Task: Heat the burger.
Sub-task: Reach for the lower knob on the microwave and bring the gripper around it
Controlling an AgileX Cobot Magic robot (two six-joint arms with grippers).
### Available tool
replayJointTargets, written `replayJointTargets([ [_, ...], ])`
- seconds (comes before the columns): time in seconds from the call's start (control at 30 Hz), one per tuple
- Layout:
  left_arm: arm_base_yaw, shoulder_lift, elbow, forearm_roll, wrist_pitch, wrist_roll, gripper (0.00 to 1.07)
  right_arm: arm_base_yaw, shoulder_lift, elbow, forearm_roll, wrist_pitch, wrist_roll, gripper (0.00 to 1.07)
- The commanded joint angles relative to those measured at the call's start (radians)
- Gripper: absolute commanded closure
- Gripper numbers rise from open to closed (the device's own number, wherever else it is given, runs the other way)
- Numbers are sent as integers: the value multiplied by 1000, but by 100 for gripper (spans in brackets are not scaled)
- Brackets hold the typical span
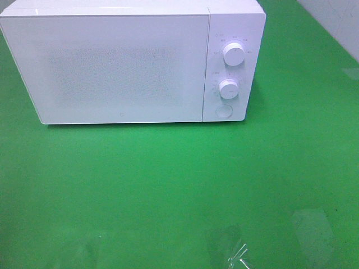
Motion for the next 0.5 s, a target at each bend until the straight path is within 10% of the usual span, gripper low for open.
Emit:
replayJointTargets([
  [0.03, 4, -73, 14, -18, -27, 2, 22, -6, -26, 2, -1, -11, -6, 32],
  [0.5, 4, -338, 23, -42, -36, 1, 22, -6, -26, 2, -1, -11, -6, 32],
])
